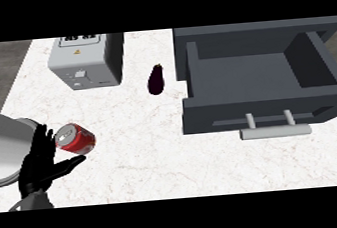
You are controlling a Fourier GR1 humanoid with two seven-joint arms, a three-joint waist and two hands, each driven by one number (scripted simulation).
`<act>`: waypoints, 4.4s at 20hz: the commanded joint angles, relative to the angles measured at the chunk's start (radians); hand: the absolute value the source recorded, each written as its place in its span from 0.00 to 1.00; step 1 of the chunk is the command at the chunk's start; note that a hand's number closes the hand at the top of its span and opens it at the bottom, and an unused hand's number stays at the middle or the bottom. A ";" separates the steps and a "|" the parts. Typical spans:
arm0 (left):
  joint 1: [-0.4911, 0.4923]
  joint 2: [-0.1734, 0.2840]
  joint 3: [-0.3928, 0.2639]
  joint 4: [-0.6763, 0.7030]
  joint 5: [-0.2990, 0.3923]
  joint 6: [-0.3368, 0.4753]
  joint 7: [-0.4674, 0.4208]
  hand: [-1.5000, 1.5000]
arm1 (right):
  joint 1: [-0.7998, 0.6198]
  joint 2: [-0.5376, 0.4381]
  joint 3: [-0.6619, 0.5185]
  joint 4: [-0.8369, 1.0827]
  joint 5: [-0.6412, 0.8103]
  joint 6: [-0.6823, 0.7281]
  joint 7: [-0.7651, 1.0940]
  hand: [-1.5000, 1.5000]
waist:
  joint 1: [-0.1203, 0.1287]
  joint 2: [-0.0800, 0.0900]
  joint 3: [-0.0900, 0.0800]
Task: Pick up the can, place it into the drawer and close the drawer
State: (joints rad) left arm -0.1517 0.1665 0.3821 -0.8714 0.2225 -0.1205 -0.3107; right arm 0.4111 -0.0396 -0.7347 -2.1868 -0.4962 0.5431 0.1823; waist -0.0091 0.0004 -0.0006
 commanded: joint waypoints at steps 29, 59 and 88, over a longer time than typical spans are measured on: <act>-0.195 -0.095 -0.100 0.097 0.079 -0.092 -0.116 1.00 | -0.001 0.039 0.027 -0.031 -0.005 -0.039 0.024 0.00 | 0.007 -0.002 0.001; -0.500 -0.166 -0.425 -0.510 -0.007 0.459 0.456 1.00 | 0.044 0.039 0.040 -0.093 -0.054 -0.056 0.059 0.00 | -0.003 -0.002 0.001; -1.102 -0.167 -0.602 0.040 0.256 0.739 0.388 1.00 | 0.004 0.038 0.062 -0.079 -0.017 -0.075 0.051 0.00 | -0.024 0.003 0.002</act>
State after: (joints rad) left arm -1.2158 0.0000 -0.1937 -0.8739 0.4293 0.6021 0.0971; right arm 0.4100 -0.0249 -0.7065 -2.2883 -0.5704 0.4691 0.2860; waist -0.0347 0.0042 0.0005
